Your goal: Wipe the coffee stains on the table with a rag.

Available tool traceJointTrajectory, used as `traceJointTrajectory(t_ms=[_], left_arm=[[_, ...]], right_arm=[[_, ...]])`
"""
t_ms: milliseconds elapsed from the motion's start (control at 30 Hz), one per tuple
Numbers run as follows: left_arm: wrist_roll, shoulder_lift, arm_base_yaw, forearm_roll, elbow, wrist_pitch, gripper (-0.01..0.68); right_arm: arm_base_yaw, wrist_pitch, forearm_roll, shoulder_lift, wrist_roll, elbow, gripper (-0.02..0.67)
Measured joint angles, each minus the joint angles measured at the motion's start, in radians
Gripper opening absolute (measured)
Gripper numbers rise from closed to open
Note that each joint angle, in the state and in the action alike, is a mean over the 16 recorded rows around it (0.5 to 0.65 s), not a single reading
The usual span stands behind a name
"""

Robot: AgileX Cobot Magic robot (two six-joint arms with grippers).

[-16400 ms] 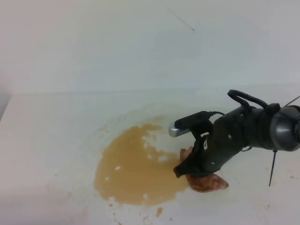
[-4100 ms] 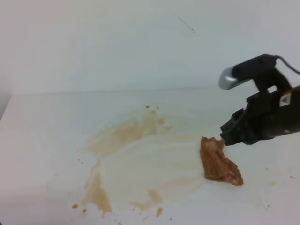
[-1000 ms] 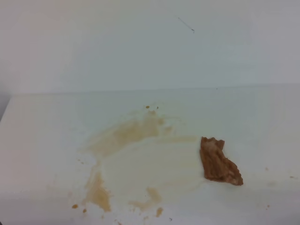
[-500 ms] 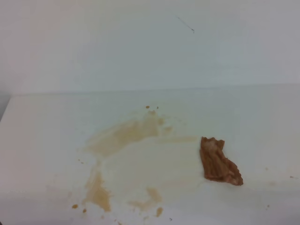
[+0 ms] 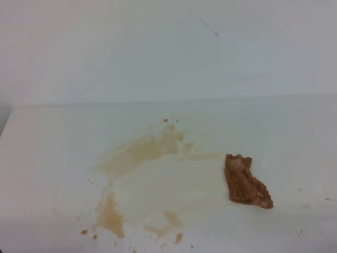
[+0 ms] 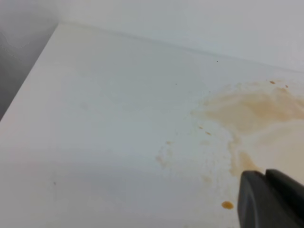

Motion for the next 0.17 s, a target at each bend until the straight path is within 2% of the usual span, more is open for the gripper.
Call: traceJointTrajectory(t_ms=[167], left_arm=[[0.000,0.000,0.000,0.000,0.000,0.000,0.001]], right_arm=[[0.000,0.000,0.000,0.000,0.000,0.000,-0.003]])
